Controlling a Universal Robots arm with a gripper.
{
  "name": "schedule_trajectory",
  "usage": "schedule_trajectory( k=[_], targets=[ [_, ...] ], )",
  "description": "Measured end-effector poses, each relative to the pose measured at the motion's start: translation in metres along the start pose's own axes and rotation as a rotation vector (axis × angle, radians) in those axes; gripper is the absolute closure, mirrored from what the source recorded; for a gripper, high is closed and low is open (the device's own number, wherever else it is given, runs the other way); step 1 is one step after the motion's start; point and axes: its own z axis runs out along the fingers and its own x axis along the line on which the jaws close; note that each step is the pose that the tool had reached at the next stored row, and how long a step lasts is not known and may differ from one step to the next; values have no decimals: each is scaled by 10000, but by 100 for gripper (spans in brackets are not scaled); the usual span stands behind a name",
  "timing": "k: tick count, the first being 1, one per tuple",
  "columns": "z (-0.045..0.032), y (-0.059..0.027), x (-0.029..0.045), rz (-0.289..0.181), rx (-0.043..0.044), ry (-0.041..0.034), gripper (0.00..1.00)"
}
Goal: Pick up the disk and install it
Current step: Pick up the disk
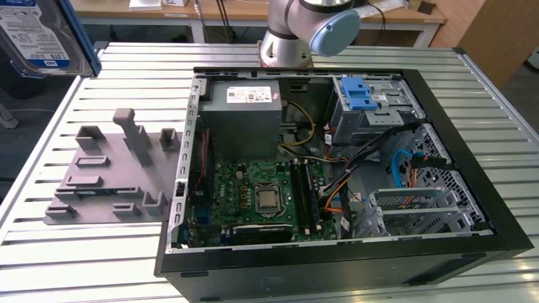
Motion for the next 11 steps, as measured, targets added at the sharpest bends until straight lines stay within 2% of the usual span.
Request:
schedule_trajectory(
  k=[6, 11],
  targets=[
    [-1, -37, 96, 1, 0, 0, 64],
    [-1, -91, 145, 0, 1, 0, 64]
  ],
)
